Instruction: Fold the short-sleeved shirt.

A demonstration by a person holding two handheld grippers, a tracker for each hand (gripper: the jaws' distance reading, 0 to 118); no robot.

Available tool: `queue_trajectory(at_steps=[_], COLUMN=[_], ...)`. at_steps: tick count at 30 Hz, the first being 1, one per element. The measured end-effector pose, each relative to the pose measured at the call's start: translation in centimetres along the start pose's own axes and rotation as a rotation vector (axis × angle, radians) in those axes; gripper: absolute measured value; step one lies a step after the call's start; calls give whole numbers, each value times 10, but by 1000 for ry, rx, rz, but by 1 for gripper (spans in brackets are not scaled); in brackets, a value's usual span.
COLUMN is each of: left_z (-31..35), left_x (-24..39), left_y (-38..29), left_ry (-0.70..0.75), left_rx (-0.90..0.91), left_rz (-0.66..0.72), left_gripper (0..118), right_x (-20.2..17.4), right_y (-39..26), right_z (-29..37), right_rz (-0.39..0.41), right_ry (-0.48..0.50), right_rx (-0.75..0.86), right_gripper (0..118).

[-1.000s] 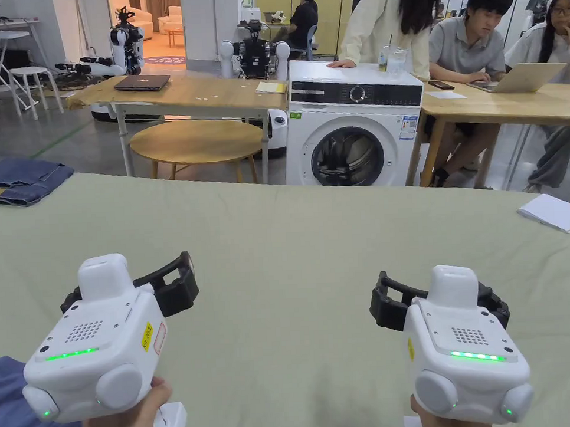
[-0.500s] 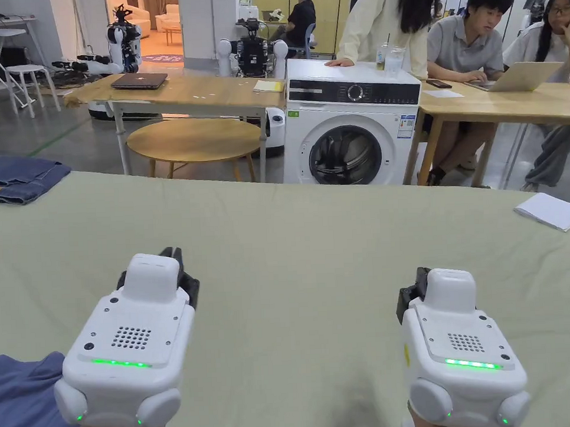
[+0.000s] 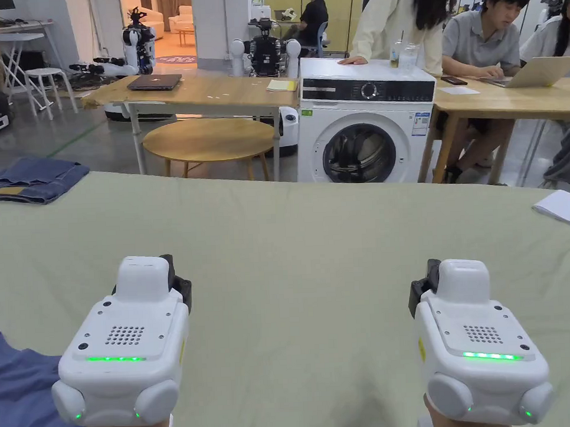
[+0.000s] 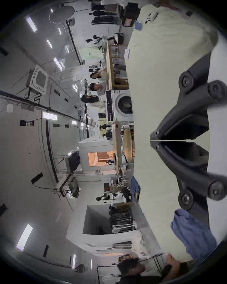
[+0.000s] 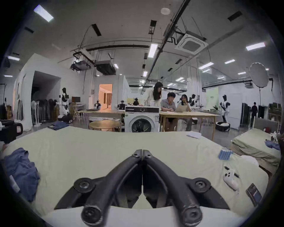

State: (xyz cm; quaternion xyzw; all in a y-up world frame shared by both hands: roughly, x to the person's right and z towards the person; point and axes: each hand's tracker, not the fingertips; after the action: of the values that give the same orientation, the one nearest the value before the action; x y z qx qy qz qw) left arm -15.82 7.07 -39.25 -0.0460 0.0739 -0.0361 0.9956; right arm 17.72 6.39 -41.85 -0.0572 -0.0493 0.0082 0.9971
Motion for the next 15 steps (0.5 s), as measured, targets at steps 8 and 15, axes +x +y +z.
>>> queue_trajectory(at_steps=[8,15], left_z=[22,49], left_x=[-64,-129], left_y=[4,3], left_ry=[116,230], left_rx=[-8,-49], left_rz=[14,-30], left_gripper=[0,0], right_x=[-57,-132], right_y=[7,7], right_z=[0,9], right_rz=[3,27], right_ry=[92,236], right_rx=[14,22], right_gripper=[0,0])
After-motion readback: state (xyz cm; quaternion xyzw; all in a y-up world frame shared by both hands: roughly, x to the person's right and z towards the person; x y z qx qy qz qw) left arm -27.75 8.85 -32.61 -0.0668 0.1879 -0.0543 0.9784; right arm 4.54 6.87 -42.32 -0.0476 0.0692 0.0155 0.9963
